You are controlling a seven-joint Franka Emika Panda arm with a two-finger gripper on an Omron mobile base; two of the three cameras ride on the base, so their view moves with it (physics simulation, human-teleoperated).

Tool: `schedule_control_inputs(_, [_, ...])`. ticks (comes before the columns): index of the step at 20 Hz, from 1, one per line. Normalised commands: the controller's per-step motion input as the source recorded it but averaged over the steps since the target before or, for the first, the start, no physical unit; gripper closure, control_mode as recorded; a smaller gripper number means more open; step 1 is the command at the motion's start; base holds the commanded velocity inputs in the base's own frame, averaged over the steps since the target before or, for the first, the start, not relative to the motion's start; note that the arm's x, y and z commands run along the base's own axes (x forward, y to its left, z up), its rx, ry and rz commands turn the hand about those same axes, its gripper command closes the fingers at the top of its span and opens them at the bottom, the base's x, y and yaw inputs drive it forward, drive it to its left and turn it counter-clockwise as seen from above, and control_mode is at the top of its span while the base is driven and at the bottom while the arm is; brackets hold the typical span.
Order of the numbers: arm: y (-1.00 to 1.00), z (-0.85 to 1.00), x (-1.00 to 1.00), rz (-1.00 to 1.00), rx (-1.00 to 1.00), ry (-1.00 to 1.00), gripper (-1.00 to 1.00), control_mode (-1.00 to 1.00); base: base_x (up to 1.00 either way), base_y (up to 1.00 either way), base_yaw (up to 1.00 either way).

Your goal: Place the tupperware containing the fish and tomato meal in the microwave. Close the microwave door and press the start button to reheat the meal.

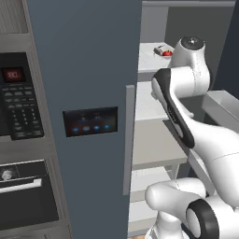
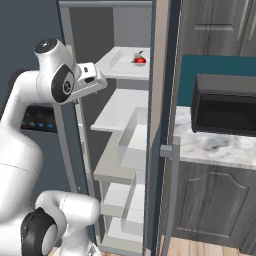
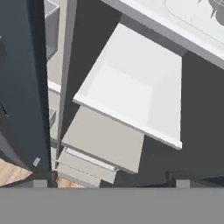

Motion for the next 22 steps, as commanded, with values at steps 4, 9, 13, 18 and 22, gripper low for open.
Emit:
schedule_control_inputs(4, [-0.48, 0.51, 0.32, 0.28, -0.32, -0.1, -1.0, -1.0, 0.0, 0.0, 0.0])
schedule_control_inputs(9, [-0.15, 0.53, 0.43, 0.24, -0.25, -0.08, -1.0, -1.0, 0.0, 0.0, 0.0])
schedule_control_inputs(13, [0.0, 0.59, 0.54, 0.08, -0.25, -0.05, -1.0, -1.0, 0.0, 0.0, 0.0])
schedule_control_inputs(18, [0.0, 0.25, 0.76, 0.0, -0.19, 0.03, -1.0, -1.0, 0.0, 0.0, 0.0])
schedule_control_inputs(22, [0.0, 0.01, 0.77, 0.0, -0.07, 0.08, -1.0, -1.0, 0.0, 0.0, 0.0])
